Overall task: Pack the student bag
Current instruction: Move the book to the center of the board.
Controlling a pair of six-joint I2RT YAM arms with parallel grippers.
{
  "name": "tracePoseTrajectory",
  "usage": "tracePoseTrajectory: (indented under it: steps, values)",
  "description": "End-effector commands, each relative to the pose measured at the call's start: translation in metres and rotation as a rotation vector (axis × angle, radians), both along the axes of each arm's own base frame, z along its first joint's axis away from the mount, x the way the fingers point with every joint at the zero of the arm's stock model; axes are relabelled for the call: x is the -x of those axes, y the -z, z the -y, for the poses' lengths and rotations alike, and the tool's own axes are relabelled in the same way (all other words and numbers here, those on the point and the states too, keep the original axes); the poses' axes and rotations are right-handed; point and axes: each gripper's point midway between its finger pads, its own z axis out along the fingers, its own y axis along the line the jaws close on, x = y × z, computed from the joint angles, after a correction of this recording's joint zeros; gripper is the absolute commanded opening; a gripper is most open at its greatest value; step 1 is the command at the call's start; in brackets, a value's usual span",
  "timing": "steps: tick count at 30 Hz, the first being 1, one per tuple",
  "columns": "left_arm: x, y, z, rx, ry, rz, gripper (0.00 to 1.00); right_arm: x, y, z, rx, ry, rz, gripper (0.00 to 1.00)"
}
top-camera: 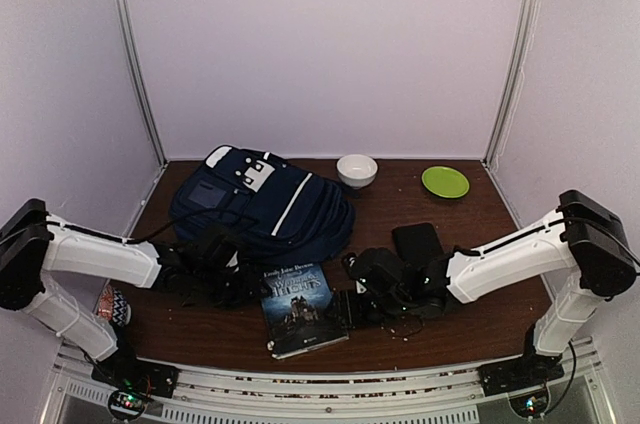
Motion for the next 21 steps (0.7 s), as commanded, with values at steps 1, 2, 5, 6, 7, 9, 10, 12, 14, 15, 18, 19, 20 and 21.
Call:
tracePoseTrajectory:
  steps: [1,2,5,6,7,9,10,12,14,15,18,19,20,21]
  values:
    - [0.019,-0.012,-0.018,-0.033,-0.018,0.015,0.88,-0.012,0.001,0.011,-0.010,0.099,0.011,0.63]
    - [0.020,-0.016,-0.016,-0.013,-0.013,0.023,0.88,-0.012,0.003,0.010,-0.016,0.096,0.001,0.63]
    - [0.022,-0.019,0.000,0.038,0.019,0.020,0.84,-0.006,0.009,0.002,-0.036,0.079,-0.044,0.63]
    - [0.020,-0.018,0.005,0.031,0.026,0.014,0.82,-0.004,0.013,0.001,-0.038,0.079,-0.058,0.63]
    - [0.020,-0.015,0.009,0.027,0.034,0.006,0.78,-0.004,0.013,0.001,-0.043,0.081,-0.062,0.63]
    - [0.021,-0.011,0.016,0.032,0.042,-0.001,0.68,-0.004,0.014,0.001,-0.051,0.087,-0.065,0.63]
    - [0.021,-0.012,0.019,0.043,0.039,0.003,0.64,-0.004,0.013,0.002,-0.054,0.090,-0.064,0.63]
    - [0.019,-0.019,0.023,0.064,0.036,0.023,0.58,-0.004,0.014,0.005,-0.050,0.096,-0.060,0.63]
    - [0.018,-0.027,0.028,0.078,0.040,0.044,0.53,-0.004,0.015,0.007,-0.046,0.100,-0.060,0.63]
    - [0.017,-0.031,0.032,0.091,0.047,0.052,0.50,-0.004,0.017,0.007,-0.044,0.101,-0.060,0.63]
    - [0.015,-0.036,0.046,0.116,0.074,0.057,0.41,-0.002,0.021,0.007,-0.048,0.103,-0.071,0.63]
    - [0.015,-0.034,0.049,0.113,0.079,0.052,0.37,-0.001,0.023,0.006,-0.052,0.101,-0.078,0.63]
    - [0.014,-0.029,0.049,0.102,0.078,0.045,0.31,0.000,0.023,0.005,-0.057,0.098,-0.085,0.63]
    - [0.014,-0.022,0.049,0.088,0.074,0.032,0.27,0.000,0.023,0.004,-0.061,0.097,-0.089,0.63]
